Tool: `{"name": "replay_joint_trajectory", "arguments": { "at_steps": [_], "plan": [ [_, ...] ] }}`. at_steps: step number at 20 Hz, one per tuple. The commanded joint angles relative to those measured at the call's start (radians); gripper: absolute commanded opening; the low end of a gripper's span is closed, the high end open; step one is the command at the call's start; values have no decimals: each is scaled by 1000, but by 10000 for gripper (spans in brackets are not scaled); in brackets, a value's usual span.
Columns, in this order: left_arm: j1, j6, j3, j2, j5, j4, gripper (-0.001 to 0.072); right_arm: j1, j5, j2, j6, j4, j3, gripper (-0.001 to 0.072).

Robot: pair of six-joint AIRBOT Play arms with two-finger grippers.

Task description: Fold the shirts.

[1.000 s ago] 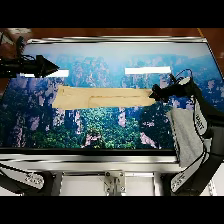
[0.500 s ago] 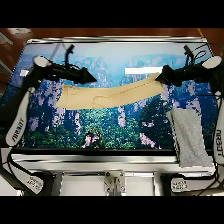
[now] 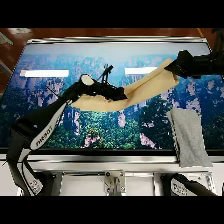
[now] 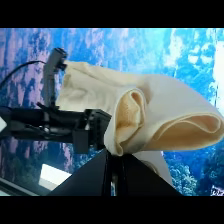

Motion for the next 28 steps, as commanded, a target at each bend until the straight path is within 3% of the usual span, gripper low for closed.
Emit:
{"name": "replay_joint_trajectory", "arguments": {
  "at_steps": [1, 5, 10, 14, 19, 25, 26, 27, 28],
  "plan": [
    [-102, -84, 0, -43, 103, -2, 36, 0, 21, 74, 42, 0, 1, 57],
    [-114, -92, 0, -53, 208, -5, 36, 0, 77, 85, 52, -4, 0, 57],
    [109, -49, 0, 129, 88, 83, 35, 147, 26, 37, 52, -99, -5, 57],
    [338, -50, 0, 403, 29, 238, 35, 383, -269, -95, 52, -93, -5, 57],
    [565, -50, 0, 692, -40, 240, 35, 623, -607, -344, 53, -48, -5, 57],
    [603, -50, 0, 902, -208, 240, 36, 734, -897, -610, 51, 214, -5, 71],
    [596, -50, 0, 918, -234, 241, 36, 736, -916, -628, 51, 250, -4, 195],
    [587, -49, 0, 929, -254, 241, 36, 737, -920, -639, 51, 277, -4, 436],
    [576, -49, -1, 933, -262, 241, 36, 737, -917, -640, 50, 282, -4, 505]
  ]
}}
